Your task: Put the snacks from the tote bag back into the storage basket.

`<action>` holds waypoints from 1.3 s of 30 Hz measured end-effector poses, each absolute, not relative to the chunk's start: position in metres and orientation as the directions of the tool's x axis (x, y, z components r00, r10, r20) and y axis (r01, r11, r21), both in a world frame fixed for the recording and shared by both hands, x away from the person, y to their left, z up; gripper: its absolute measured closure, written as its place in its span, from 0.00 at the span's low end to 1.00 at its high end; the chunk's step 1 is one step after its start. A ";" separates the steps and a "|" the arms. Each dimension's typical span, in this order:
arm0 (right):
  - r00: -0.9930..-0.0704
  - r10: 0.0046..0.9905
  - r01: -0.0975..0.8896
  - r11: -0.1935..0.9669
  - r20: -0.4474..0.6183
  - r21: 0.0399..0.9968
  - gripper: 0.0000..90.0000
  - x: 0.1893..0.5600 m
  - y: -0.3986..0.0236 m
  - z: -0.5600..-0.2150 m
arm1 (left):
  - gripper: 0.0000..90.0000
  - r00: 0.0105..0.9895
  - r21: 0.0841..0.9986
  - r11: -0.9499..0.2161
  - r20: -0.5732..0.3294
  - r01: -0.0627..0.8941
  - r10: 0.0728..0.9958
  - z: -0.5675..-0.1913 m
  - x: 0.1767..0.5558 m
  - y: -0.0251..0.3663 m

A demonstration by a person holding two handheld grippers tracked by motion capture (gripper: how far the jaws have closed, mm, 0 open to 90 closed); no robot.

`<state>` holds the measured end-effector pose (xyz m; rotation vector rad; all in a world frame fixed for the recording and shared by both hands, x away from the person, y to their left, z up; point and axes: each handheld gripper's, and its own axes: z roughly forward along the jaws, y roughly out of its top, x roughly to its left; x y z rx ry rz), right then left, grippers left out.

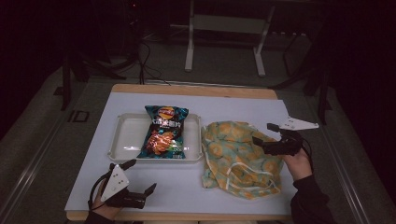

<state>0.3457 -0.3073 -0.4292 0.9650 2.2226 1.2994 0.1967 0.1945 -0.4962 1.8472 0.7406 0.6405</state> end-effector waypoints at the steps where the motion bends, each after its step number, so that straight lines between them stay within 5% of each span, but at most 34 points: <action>1: -0.676 0.737 0.366 0.322 0.011 0.873 0.15 0.343 -0.311 -0.431 | 0.00 0.672 0.929 -0.309 0.097 0.203 0.734 -0.496 0.197 0.194; 39: -0.357 0.934 0.333 0.119 0.008 0.936 0.13 0.277 -0.388 -0.487 | 0.00 0.678 0.933 -0.300 0.090 0.199 0.730 -0.496 0.198 0.195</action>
